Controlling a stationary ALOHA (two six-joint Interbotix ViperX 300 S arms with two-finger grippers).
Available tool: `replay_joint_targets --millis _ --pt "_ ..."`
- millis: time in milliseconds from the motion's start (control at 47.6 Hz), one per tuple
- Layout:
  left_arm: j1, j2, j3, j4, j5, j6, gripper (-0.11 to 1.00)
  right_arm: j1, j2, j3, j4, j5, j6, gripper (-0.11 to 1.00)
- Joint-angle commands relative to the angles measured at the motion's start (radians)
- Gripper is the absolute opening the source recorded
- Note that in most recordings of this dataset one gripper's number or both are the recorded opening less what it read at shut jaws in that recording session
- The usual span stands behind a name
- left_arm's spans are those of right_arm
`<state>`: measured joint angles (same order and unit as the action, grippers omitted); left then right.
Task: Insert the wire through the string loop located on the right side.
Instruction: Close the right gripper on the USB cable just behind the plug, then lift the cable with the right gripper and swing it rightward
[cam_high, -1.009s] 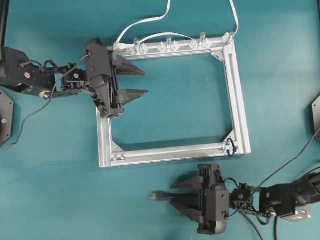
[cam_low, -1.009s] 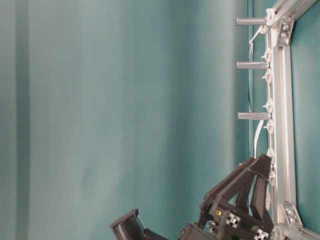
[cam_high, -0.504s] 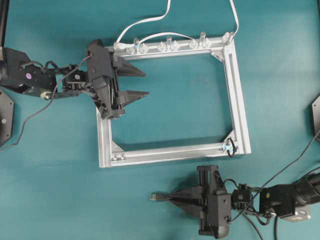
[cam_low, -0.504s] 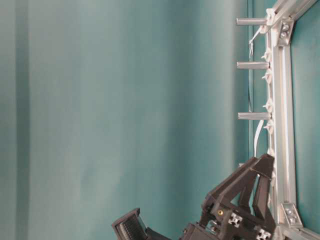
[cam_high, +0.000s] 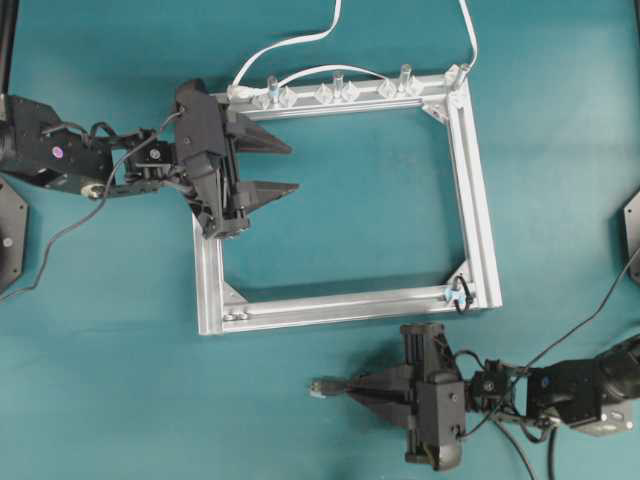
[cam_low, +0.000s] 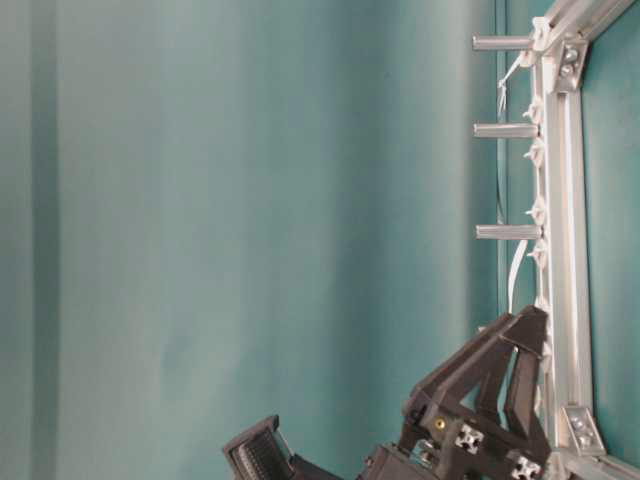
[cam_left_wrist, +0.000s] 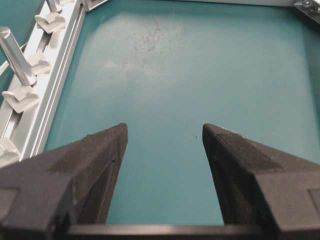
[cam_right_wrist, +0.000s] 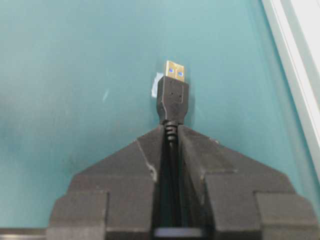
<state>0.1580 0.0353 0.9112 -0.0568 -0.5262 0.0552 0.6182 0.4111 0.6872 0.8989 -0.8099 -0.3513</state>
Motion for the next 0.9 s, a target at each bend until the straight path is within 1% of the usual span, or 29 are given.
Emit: replay_joint_targets --millis 0,105,378,546,672,883 --pt "-0.002 -0.011 -0.021 -0.002 -0.003 -0.003 0.64 -0.003 -0.055 -0.003 0.0 0.026 -0.011 0.11" --pt "-0.003 -0.011 -0.025 0.0 -0.003 -0.003 0.64 -0.003 -0.091 -0.003 0.002 0.064 -0.038 0.11" --pt "-0.003 -0.011 -0.025 0.0 -0.003 -0.003 0.64 -0.003 -0.179 -0.003 0.002 0.118 -0.115 0.11" --pt "-0.005 -0.011 -0.023 -0.002 -0.003 -0.003 0.64 0.0 -0.186 -0.003 0.002 0.149 -0.117 0.11" --pt "-0.006 -0.012 -0.018 0.0 -0.003 -0.003 0.64 0.017 -0.199 0.002 0.0 0.169 -0.117 0.11" --pt "-0.006 -0.014 -0.018 -0.002 -0.003 -0.003 0.63 0.046 -0.255 0.051 0.0 0.195 -0.117 0.11"
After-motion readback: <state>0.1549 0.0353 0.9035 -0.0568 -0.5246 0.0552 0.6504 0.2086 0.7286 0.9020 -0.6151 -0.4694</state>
